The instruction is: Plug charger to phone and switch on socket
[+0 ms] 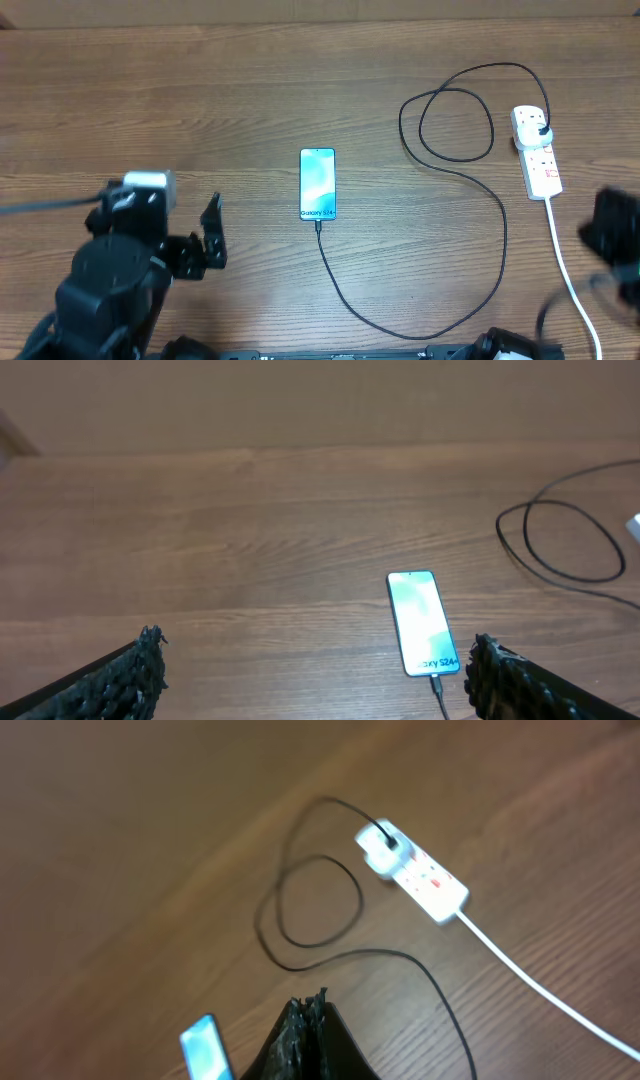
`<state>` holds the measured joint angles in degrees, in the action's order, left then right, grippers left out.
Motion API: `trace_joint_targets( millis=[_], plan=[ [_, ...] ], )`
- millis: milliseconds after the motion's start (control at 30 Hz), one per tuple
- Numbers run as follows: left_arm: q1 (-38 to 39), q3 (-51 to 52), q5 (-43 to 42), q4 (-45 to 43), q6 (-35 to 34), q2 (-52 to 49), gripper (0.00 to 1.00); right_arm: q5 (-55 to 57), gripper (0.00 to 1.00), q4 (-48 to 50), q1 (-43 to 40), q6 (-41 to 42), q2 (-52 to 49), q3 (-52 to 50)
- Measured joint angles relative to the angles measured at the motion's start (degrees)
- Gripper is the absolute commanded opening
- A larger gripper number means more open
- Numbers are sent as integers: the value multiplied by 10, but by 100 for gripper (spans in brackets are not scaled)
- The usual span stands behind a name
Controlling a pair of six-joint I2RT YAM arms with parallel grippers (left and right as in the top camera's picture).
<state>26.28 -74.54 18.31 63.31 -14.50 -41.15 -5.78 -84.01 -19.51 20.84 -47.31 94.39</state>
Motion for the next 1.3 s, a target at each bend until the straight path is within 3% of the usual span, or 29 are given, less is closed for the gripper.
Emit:
trace_joint_targets(
  millis=[233,600,800,833,867,967,1167,1300],
  plan=[
    [0,52,3,2,-48,71,100,3,4,-60,60,-23,132,2],
    [0,56,3,5,-94,90,100,93,4,-114,326,-38,139,1],
    [0,62,3,8,-124,90,100,133,4,-101,357,-8,139,-34],
    [0,63,3,10,-125,90,100,135,9,-92,357,-6,139,-43],
    [0,63,3,11,-126,90,100,137,25,-83,357,-4,139,-54],
    [0,64,3,15,-126,90,100,141,100,-52,357,2,139,-90],
    [0,64,3,15,-126,90,100,141,100,23,357,2,137,-150],
    [0,64,3,15,-126,90,100,141,100,18,357,2,136,-165]
  ],
)
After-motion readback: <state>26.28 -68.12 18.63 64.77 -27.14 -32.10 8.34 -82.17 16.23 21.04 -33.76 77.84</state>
